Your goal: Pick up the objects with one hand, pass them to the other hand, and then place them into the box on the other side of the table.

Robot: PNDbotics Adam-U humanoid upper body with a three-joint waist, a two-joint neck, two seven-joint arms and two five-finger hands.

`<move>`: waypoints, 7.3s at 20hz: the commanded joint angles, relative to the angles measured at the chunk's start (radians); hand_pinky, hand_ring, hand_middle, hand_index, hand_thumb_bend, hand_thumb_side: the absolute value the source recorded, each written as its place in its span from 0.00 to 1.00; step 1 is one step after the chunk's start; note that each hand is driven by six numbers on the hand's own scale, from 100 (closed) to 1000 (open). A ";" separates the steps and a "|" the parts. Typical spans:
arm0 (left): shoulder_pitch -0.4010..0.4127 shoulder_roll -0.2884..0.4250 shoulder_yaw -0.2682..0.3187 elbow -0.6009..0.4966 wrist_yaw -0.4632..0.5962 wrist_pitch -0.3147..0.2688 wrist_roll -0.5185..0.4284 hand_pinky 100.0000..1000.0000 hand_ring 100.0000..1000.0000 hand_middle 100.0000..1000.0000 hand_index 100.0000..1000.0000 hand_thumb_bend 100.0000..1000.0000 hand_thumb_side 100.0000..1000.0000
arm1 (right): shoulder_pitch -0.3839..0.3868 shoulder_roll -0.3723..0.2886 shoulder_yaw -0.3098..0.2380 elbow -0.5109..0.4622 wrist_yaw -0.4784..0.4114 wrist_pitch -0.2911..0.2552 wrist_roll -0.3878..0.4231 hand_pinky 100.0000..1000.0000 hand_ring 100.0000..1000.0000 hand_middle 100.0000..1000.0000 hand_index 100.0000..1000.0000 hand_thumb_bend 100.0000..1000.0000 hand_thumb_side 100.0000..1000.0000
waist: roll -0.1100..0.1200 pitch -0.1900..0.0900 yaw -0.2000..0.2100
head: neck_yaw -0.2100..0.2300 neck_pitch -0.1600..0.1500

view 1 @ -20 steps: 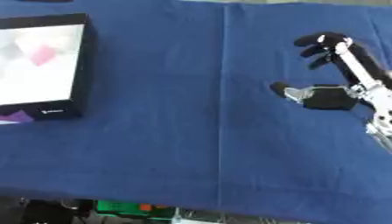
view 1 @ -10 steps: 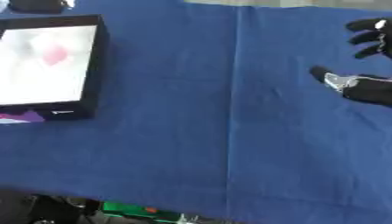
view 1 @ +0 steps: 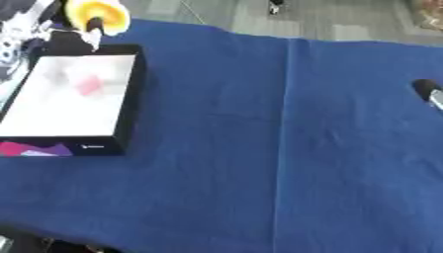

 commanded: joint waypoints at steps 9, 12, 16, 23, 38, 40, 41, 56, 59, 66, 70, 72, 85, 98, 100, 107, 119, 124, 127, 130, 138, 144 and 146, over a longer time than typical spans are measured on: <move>0.007 0.052 0.027 0.089 -0.044 0.009 0.009 0.64 0.46 0.28 0.33 0.00 0.13 | -0.010 -0.050 -0.055 -0.010 -0.032 -0.012 -0.043 0.57 0.70 0.71 0.74 0.54 0.14 | -0.003 -0.016 -0.007 | -0.001 0.010; 0.016 0.058 0.026 0.109 -0.058 0.010 0.005 0.64 0.45 0.29 0.33 0.00 0.13 | -0.009 -0.052 -0.062 -0.010 -0.035 -0.015 -0.051 0.57 0.70 0.71 0.74 0.54 0.14 | -0.006 -0.016 -0.009 | -0.002 0.022; 0.028 0.064 0.026 0.133 -0.077 0.010 -0.004 0.65 0.45 0.29 0.33 0.00 0.13 | -0.008 -0.055 -0.072 -0.010 -0.039 -0.018 -0.060 0.57 0.70 0.71 0.74 0.54 0.13 | -0.008 -0.015 -0.009 | 0.004 0.031; 0.043 0.066 0.029 0.181 -0.109 0.015 -0.033 0.66 0.47 0.31 0.35 0.00 0.14 | -0.007 -0.058 -0.082 -0.010 -0.044 -0.021 -0.066 0.57 0.70 0.71 0.74 0.54 0.13 | -0.012 -0.016 -0.009 | 0.029 0.034; 0.062 0.066 0.039 0.236 -0.155 0.023 -0.121 0.87 0.80 0.74 0.83 0.19 0.70 | -0.001 -0.058 -0.087 -0.010 -0.048 -0.024 -0.070 0.57 0.70 0.71 0.74 0.53 0.13 | -0.011 -0.019 -0.011 | 0.035 0.041; 0.063 0.066 0.040 0.238 -0.179 0.032 -0.129 0.88 0.81 0.75 0.85 0.24 0.74 | 0.000 -0.058 -0.088 -0.010 -0.049 -0.025 -0.071 0.57 0.70 0.71 0.74 0.53 0.13 | -0.010 -0.020 -0.011 | 0.033 0.043; 0.063 0.066 0.042 0.238 -0.191 0.036 -0.130 0.88 0.81 0.76 0.85 0.24 0.73 | 0.001 -0.058 -0.088 -0.010 -0.050 -0.025 -0.071 0.57 0.70 0.71 0.74 0.53 0.13 | -0.009 -0.021 -0.011 | 0.032 0.044; 0.083 0.065 0.101 0.067 -0.114 0.030 -0.026 0.81 0.73 0.69 0.81 0.00 0.44 | 0.033 -0.083 -0.120 -0.010 -0.049 -0.014 -0.091 0.57 0.70 0.72 0.74 0.54 0.13 | -0.010 -0.029 -0.013 | -0.115 0.083; 0.093 0.065 0.113 -0.004 -0.069 0.025 0.016 0.78 0.71 0.67 0.79 0.00 0.32 | 0.045 -0.098 -0.133 -0.010 -0.054 -0.004 -0.097 0.57 0.71 0.72 0.74 0.54 0.13 | -0.011 -0.030 -0.014 | -0.162 0.087; 0.116 0.058 0.131 -0.170 0.036 0.049 0.113 0.75 0.66 0.62 0.75 0.00 0.37 | 0.081 -0.150 -0.165 -0.010 -0.077 0.041 -0.094 0.57 0.71 0.73 0.75 0.55 0.15 | -0.009 -0.031 -0.019 | -0.241 0.074; 0.125 0.036 0.137 -0.241 0.095 0.056 0.172 0.72 0.63 0.59 0.74 0.00 0.43 | 0.098 -0.173 -0.179 -0.010 -0.103 0.085 -0.080 0.57 0.71 0.75 0.75 0.56 0.17 | -0.008 -0.031 -0.022 | -0.280 0.059; 0.128 0.022 0.140 -0.266 0.125 0.055 0.202 0.71 0.62 0.59 0.73 0.00 0.44 | 0.105 -0.183 -0.186 -0.010 -0.116 0.108 -0.076 0.58 0.72 0.73 0.75 0.57 0.17 | -0.007 -0.030 -0.023 | -0.297 0.054; 0.142 -0.049 0.131 -0.302 0.321 0.005 0.381 0.68 0.59 0.56 0.72 0.00 0.52 | 0.144 -0.243 -0.191 -0.010 -0.137 0.289 0.064 0.64 0.76 0.74 0.77 0.55 0.20 | -0.001 -0.025 -0.028 | -0.361 0.036; 0.175 -0.035 0.109 -0.297 0.538 -0.073 0.499 0.69 0.60 0.57 0.71 0.00 0.52 | 0.139 -0.319 -0.196 0.095 -0.099 0.358 0.311 0.72 0.77 0.74 0.75 0.48 0.12 | 0.007 -0.015 -0.019 | -0.363 0.040; 0.176 -0.035 0.109 -0.295 0.537 -0.071 0.497 0.69 0.60 0.57 0.71 0.00 0.52 | 0.133 -0.333 -0.195 0.123 -0.091 0.356 0.348 0.73 0.78 0.75 0.76 0.46 0.11 | 0.008 -0.013 -0.017 | -0.362 0.041; 0.176 -0.038 0.107 -0.292 0.532 -0.063 0.486 0.69 0.60 0.57 0.72 0.00 0.52 | 0.111 -0.377 -0.183 0.203 -0.046 0.365 0.489 0.80 0.80 0.79 0.79 0.43 0.11 | 0.011 -0.007 -0.011 | -0.361 0.041; 0.171 -0.048 0.103 -0.290 0.523 -0.048 0.474 0.69 0.61 0.58 0.72 0.00 0.51 | 0.079 -0.386 -0.141 0.284 0.106 0.361 0.698 0.88 0.83 0.81 0.80 0.37 0.04 | 0.014 0.002 -0.001 | -0.373 0.034; 0.169 -0.051 0.103 -0.294 0.522 -0.046 0.473 0.69 0.61 0.58 0.72 0.00 0.51 | 0.074 -0.379 -0.132 0.299 0.171 0.356 0.750 0.90 0.84 0.82 0.80 0.35 0.00 | 0.017 0.006 0.003 | -0.376 0.033; 0.170 -0.052 0.104 -0.294 0.522 -0.044 0.474 0.69 0.61 0.58 0.72 0.00 0.51 | 0.072 -0.376 -0.133 0.311 0.195 0.357 0.770 0.90 0.84 0.82 0.80 0.33 0.00 | 0.019 0.008 0.004 | -0.378 0.035; 0.170 -0.055 0.103 -0.294 0.523 -0.044 0.474 0.69 0.61 0.58 0.72 0.00 0.51 | 0.071 -0.376 -0.128 0.320 0.214 0.357 0.786 0.91 0.85 0.82 0.81 0.33 0.00 | 0.020 0.011 0.005 | -0.379 0.034; 0.171 -0.061 0.103 -0.294 0.522 -0.042 0.475 0.69 0.61 0.58 0.72 0.00 0.51 | 0.060 -0.362 -0.120 0.344 0.252 0.359 0.786 0.91 0.84 0.82 0.81 0.33 0.00 | 0.025 0.021 0.012 | -0.384 0.028; 0.171 -0.067 0.103 -0.294 0.522 -0.041 0.476 0.69 0.61 0.58 0.72 0.00 0.51 | 0.055 -0.354 -0.111 0.369 0.284 0.366 0.782 0.92 0.84 0.82 0.82 0.33 0.00 | 0.027 0.029 0.017 | -0.389 0.022; 0.172 -0.068 0.103 -0.295 0.521 -0.042 0.476 0.69 0.61 0.58 0.72 0.00 0.51 | 0.053 -0.352 -0.110 0.379 0.296 0.368 0.784 0.93 0.84 0.82 0.82 0.33 0.00 | 0.027 0.032 0.019 | -0.390 0.019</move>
